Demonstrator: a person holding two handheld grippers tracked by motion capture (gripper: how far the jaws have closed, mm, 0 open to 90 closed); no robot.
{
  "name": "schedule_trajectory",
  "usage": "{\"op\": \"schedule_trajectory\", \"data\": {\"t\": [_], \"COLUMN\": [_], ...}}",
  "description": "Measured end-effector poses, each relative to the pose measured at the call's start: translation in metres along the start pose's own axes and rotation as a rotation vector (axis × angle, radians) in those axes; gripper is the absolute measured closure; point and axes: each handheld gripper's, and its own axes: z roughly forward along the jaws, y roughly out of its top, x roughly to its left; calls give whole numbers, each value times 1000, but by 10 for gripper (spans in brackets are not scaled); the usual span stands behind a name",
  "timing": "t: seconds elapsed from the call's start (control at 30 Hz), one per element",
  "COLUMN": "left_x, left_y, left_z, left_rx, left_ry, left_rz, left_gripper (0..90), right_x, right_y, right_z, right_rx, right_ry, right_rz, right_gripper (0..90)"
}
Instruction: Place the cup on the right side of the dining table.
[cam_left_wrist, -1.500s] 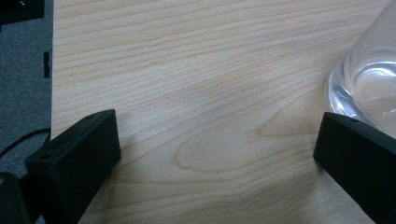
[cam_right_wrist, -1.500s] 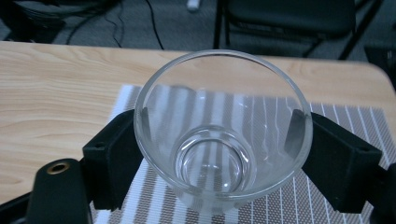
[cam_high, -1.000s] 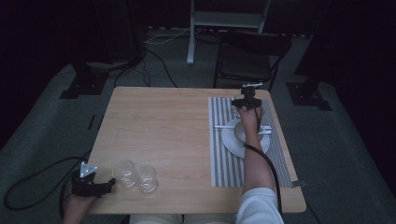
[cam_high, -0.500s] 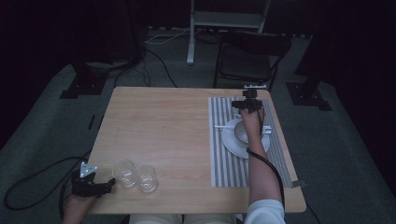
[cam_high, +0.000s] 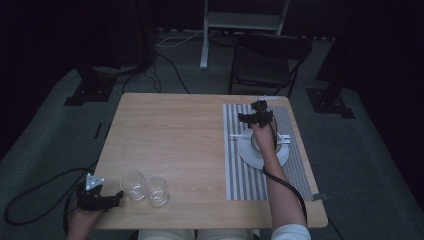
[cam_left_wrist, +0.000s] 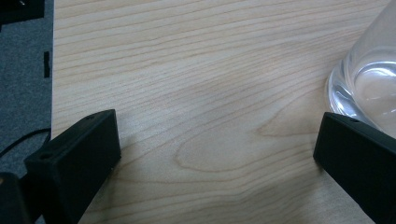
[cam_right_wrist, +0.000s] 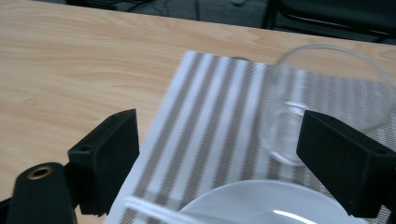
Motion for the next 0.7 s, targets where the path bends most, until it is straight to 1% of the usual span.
{"op": "schedule_trajectory", "data": {"t": [0.07, 0.13, 0.17, 0.2, 0.27, 0.37, 0.43, 0.53, 0.57, 0.6, 0.63, 0.7], "left_x": [0, 0, 0, 0, 0, 0, 0, 0, 0, 0, 0, 0], "left_y": [0, 0, 0, 0, 0, 0, 0, 0, 0, 0, 0, 0], "left_z": [0, 0, 0, 0, 0, 0, 0, 0, 0, 0, 0, 0], "left_rx": [-1, 0, 0, 0, -1, 0, 0, 1, 0, 0, -1, 0], "left_ry": [-1, 0, 0, 0, -1, 0, 0, 0, 0, 0, -1, 0], "left_rz": [0, 0, 0, 0, 0, 0, 0, 1, 0, 0, 0, 0], "left_gripper": [9, 9, 9, 9, 9, 9, 9, 9, 9, 9, 9, 9], "right_x": [6, 11, 11, 13, 18, 23, 27, 30, 35, 35, 36, 37], "right_y": [-2, -4, -4, -5, -8, -13, -17, -21, -30, -30, -33, -39], "right_z": [-3, -7, -7, -10, -15, -20, -23, -26, -29, -29, -30, -32], "right_rx": [8, 4, 4, 2, -8, -5, -7, -8, -11, -11, -13, -16], "right_ry": [21, 43, 43, 55, 82, 128, 139, 142, 149, 149, 156, 153], "right_rz": [-24, -38, -38, -42, -45, -46, -54, -61, -73, -73, -72, -76], "right_gripper": [129, 129, 129, 129, 130, 131, 131, 131, 131, 131, 131, 131]}}
